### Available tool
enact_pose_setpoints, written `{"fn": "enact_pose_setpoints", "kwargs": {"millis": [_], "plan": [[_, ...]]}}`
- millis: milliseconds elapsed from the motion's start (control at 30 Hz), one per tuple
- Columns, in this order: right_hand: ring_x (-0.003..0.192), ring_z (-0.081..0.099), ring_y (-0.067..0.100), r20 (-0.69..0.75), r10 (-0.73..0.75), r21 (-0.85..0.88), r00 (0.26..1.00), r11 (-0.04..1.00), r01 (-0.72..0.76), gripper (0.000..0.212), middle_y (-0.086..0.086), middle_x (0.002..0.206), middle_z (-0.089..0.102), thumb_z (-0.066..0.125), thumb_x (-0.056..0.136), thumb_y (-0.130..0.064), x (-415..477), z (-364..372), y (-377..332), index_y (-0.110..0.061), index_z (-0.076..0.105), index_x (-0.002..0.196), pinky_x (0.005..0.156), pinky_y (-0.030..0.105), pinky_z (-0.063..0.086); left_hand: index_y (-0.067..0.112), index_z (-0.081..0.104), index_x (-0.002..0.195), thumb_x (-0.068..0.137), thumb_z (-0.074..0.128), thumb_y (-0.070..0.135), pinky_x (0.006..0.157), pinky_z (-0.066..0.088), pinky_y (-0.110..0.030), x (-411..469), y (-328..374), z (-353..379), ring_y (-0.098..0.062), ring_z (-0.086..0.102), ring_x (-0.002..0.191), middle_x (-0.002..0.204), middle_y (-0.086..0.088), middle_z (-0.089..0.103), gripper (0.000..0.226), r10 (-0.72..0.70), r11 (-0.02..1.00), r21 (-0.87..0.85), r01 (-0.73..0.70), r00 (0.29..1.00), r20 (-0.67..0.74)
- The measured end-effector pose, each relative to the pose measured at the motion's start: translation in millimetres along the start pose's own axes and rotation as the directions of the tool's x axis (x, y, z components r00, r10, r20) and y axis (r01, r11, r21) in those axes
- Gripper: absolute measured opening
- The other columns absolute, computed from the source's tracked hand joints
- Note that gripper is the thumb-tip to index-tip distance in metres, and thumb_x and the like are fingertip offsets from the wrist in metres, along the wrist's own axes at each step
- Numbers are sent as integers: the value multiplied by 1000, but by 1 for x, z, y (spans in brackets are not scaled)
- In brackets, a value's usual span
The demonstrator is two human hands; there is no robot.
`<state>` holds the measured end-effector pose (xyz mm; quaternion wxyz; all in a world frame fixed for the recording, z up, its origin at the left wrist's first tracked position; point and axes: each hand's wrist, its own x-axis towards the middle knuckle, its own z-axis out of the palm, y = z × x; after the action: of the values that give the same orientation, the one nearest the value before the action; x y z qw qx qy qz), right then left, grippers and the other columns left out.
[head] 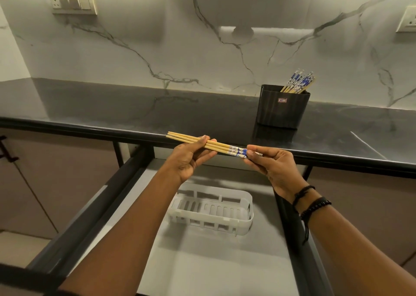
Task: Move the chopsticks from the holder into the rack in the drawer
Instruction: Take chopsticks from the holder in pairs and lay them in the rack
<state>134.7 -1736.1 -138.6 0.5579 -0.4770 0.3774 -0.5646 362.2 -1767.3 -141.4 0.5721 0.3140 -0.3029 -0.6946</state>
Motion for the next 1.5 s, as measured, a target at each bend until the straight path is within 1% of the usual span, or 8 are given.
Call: {"fn": "enact_pose_setpoints", "kwargs": {"millis": [167, 267, 467, 600, 700, 933, 1133, 1500], "plan": [[81, 75, 19, -17, 74, 26, 997, 997, -73, 29, 13, 90, 77, 71, 68, -6, 4, -12, -3, -1, 72, 96, 68, 21, 61, 2, 64, 102, 89, 66, 12, 68, 62, -35, 2, 15, -11, -25, 73, 89, 99, -19, 73, 16, 81, 996, -12, -85, 976, -201], [83, 75, 21, 15, 143, -50, 990, 989, -142, 31, 14, 93, 77, 72, 65, -7, 7, -23, 1, -2, 73, 96, 65, 21, 60, 7, 63, 104, 91, 65, 21, 79, 60, -37, 9, 17, -23, -22, 70, 94, 101, -12, 70, 19, 165, 943, 334, -9, 881, -443], [90, 74, 26, 92, 318, -355, 944, 896, -268, 31, 16, 98, 76, 77, 67, -13, 15, -42, 22, -2, 75, 96, 66, 23, 60, 6, 56, 111, 95, 57, 18, 74, 44, -30, 13, 6, -35, -17, 54, 90, 101, -7, 56, 20, 186, 483, 848, 216, 922, -341], [89, 74, 27, 97, 366, -347, 925, 884, -313, 29, 17, 96, 76, 78, 65, -12, 17, -29, 49, -1, 75, 92, 68, 24, 61, 7, 57, 112, 92, 59, 19, 82, 49, -34, 16, -7, -50, -22, 57, 96, 107, -10, 59, 23, 143, 139, 951, 277, 945, -296], [81, 75, 23, 49, 384, -288, 922, 889, -356, 18, 17, 94, 76, 76, 72, -5, 17, -18, 68, -1, 75, 90, 62, 21, 60, 6, 54, 119, 93, 57, 19, 84, 46, -35, 16, -13, -60, -23, 52, 97, 109, -11, 56, 29, 126, 17, 948, 318, 940, -318], [88, 73, 28, -3, 267, -628, 964, 749, -210, 13, 14, 99, 75, 75, 80, -5, 16, -17, 93, -2, 76, 92, 79, 37, 61, 1, 47, 131, 97, 49, 18, 87, 41, -34, 20, -24, -72, -31, 52, 115, 132, -18, 51, 37, 57, -115, 920, 374, 927, -370], [84, 72, 20, 139, 177, -886, 974, 463, 42, 22, 11, 102, 75, 74, 83, -11, 15, -13, 88, -4, 74, 103, 74, 26, 61, 2, 49, 126, 97, 48, 18, 79, 40, -33, 21, -24, -73, -25, 47, 93, 120, -17, 54, 33, 93, -148, 919, 366, 930, -356], [78, 71, 15, 178, -75, -852, 981, 488, 192, 20, 11, 99, 75, 72, 85, -13, 11, 1, 63, -4, 73, 103, 80, 31, 60, 15, 60, 95, 96, 53, 30, 78, 51, -34, 6, -14, -26, -19, 61, 81, 81, -2, 61, 16, 302, -256, 967, 16, 951, 64]]}}
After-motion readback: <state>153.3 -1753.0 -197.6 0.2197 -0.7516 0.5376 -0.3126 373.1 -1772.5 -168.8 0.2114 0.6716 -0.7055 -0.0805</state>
